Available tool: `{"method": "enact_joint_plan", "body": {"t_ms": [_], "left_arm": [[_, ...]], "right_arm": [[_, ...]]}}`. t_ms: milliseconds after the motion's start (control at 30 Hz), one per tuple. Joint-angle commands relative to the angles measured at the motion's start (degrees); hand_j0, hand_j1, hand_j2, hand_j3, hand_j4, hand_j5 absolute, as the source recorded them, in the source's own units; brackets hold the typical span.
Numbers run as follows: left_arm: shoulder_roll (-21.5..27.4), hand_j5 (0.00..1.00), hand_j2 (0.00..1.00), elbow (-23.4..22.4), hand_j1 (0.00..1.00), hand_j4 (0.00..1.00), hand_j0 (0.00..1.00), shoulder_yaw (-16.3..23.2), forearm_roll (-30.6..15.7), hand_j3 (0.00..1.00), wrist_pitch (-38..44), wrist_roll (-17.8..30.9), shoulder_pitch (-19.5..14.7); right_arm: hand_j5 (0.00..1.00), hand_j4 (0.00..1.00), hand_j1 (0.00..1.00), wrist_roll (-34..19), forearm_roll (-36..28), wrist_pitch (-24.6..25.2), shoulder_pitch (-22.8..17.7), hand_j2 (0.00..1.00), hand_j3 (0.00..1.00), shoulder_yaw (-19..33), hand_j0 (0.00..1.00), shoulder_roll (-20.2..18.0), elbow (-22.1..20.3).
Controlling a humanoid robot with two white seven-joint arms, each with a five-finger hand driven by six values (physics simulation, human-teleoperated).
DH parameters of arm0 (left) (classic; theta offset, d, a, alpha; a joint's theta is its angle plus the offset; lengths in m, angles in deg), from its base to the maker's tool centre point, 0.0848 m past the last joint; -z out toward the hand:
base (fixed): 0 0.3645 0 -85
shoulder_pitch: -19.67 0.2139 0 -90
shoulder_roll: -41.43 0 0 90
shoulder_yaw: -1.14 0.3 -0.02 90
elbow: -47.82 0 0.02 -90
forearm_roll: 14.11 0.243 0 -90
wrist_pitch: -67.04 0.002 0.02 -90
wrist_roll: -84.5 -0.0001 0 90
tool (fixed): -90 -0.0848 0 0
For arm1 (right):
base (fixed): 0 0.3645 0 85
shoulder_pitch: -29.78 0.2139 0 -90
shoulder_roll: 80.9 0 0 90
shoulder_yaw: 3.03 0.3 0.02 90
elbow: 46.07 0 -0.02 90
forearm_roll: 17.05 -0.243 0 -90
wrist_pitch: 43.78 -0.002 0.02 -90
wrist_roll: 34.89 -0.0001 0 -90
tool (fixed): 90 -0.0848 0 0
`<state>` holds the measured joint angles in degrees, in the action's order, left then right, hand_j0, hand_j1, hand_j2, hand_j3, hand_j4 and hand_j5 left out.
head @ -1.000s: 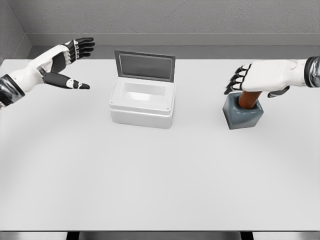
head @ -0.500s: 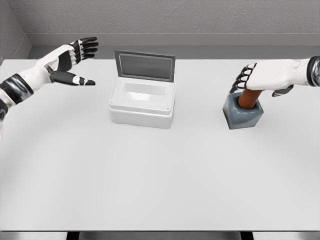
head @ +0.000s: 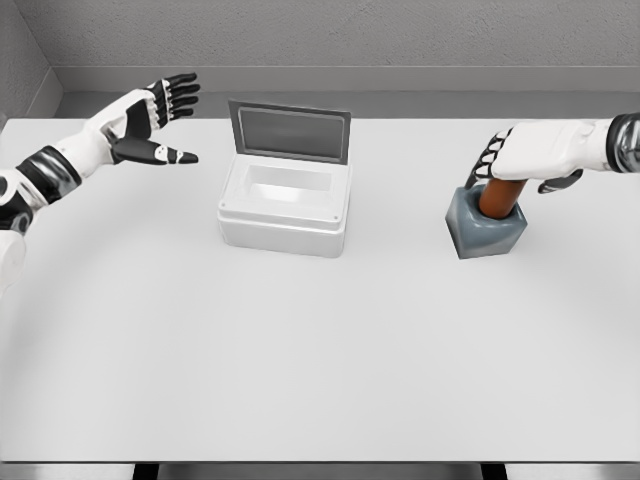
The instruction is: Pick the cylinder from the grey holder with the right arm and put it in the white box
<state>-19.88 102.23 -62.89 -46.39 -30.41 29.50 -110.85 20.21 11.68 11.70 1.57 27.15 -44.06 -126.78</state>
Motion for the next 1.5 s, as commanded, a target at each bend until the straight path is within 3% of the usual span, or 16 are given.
{"method": "enact_joint_plan", "body": {"t_ms": [0,133,333,567,633,667,700,1133,1400,1467], "left_arm": [[-0.3,1.0,1.0,-0.36,1.0,1.0,1.0,-0.04,-0.33,1.0,-0.03,0.0,0.0],[-0.65,1.0,1.0,-0.62,1.0,1.0,1.0,0.13,-0.24,1.0,-0.03,0.0,-0.09],[-0.83,1.0,1.0,-0.71,1.0,1.0,1.0,0.22,-0.24,1.0,-0.12,0.0,-0.26],[-0.74,1.0,1.0,-0.71,1.0,1.0,1.0,0.22,-0.24,1.0,-0.2,0.0,-0.44],[-0.74,1.0,1.0,-0.71,1.0,1.0,1.0,0.31,-0.24,1.0,-0.2,0.0,-0.44],[-0.74,1.0,1.0,-0.71,1.0,1.0,1.0,0.31,-0.24,1.0,-0.2,0.0,-0.44],[-0.83,1.0,1.0,-0.71,1.0,1.0,1.0,0.31,-0.24,1.0,-0.21,0.0,-0.35],[-0.48,1.0,1.0,-0.62,1.0,1.0,1.0,0.31,-0.06,1.0,-0.38,0.0,-0.35],[-0.03,1.0,1.0,-0.53,1.0,1.0,1.0,0.05,-0.15,1.0,-0.47,0.0,-0.35],[-0.03,1.0,1.0,-0.53,1.0,1.0,1.0,0.05,-0.15,1.0,-0.47,0.0,-0.35]], "right_arm": [[0.79,0.79,0.79,-0.1,0.8,-0.48,0.0,0.79,0.79,-0.65,0.79,-0.02,0.02],[0.74,0.74,0.74,-0.1,0.8,-0.48,0.0,0.74,0.74,-0.74,0.74,-0.1,0.02],[0.53,0.53,0.53,-0.1,1.15,-0.48,0.09,0.53,0.53,-1.01,0.53,-0.02,0.11],[0.5,0.5,0.5,-0.1,1.15,-0.48,0.26,0.5,0.5,-0.92,0.5,-0.02,0.11],[0.54,0.54,0.54,-0.1,1.06,-0.48,0.26,0.54,0.54,-0.92,0.54,-0.02,0.11],[0.64,0.64,0.64,-0.1,1.06,-0.48,0.26,0.64,0.64,-0.92,0.64,-0.11,0.11],[0.82,0.82,0.82,-0.1,1.06,-0.48,0.26,0.82,0.82,-0.83,0.82,-0.11,0.11],[0.82,0.82,0.82,-0.1,0.44,-0.48,0.26,0.82,0.82,-0.74,0.82,-0.19,-0.24],[0.82,0.82,0.82,-0.1,0.27,-0.48,0.17,0.82,0.82,-0.74,0.82,-0.28,-2.7],[0.79,0.79,0.79,-0.1,0.36,-0.48,0.26,0.79,0.79,-0.74,0.79,-0.28,-2.7]]}}
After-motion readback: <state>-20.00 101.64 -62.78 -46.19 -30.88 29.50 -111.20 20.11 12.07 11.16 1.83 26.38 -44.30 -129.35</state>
